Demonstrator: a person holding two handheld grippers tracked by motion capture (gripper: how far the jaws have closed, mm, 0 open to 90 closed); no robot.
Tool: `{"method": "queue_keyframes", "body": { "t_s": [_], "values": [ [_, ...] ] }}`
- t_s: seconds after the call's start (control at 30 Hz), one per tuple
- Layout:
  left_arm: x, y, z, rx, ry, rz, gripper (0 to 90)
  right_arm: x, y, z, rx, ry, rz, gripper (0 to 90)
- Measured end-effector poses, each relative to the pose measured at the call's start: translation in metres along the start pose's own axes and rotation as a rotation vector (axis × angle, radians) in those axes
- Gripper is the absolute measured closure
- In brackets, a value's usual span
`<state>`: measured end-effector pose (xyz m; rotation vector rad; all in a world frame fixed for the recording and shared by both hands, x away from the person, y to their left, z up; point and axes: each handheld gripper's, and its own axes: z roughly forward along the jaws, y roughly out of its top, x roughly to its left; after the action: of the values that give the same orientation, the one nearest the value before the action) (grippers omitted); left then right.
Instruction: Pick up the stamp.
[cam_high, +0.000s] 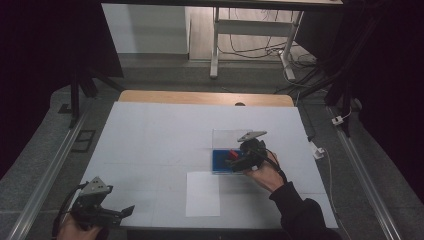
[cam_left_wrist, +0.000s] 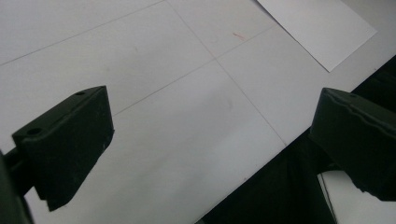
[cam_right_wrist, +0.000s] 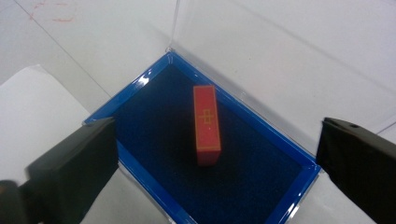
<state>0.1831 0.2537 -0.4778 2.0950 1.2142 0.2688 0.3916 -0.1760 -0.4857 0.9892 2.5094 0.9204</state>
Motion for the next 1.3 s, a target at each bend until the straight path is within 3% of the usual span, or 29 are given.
{"method": "queue_keyframes", "body": {
  "t_s": [0.1,0.17,0.23,0.4,0.67,0.97,1.3],
  "values": [
    [0.000,0.000,0.000,0.001,0.000,0.003,0.0,-0.001,0.002,0.001,0.005,-0.002,-0.018,13.1],
    [0.000,0.000,0.000,0.002,0.000,0.003,0.0,0.000,0.004,0.001,0.005,0.006,-0.034,27.9],
    [0.000,0.000,0.000,0.003,0.000,0.004,0.0,0.000,0.005,0.001,0.008,0.005,-0.040,31.8],
    [0.000,0.000,0.000,0.003,0.000,0.004,0.0,0.000,0.009,0.003,0.025,0.035,-0.031,55.3],
    [0.000,0.000,0.001,0.010,0.001,0.006,0.0,0.000,0.011,0.006,0.048,0.055,-0.029,76.3],
    [0.000,0.001,0.001,0.011,0.000,0.003,0.0,0.001,0.011,0.006,0.049,0.025,-0.046,79.3],
    [0.000,0.001,0.001,0.010,0.003,0.006,0.0,0.001,0.013,-0.008,0.006,0.047,-0.058,79.4]
  ]
}}
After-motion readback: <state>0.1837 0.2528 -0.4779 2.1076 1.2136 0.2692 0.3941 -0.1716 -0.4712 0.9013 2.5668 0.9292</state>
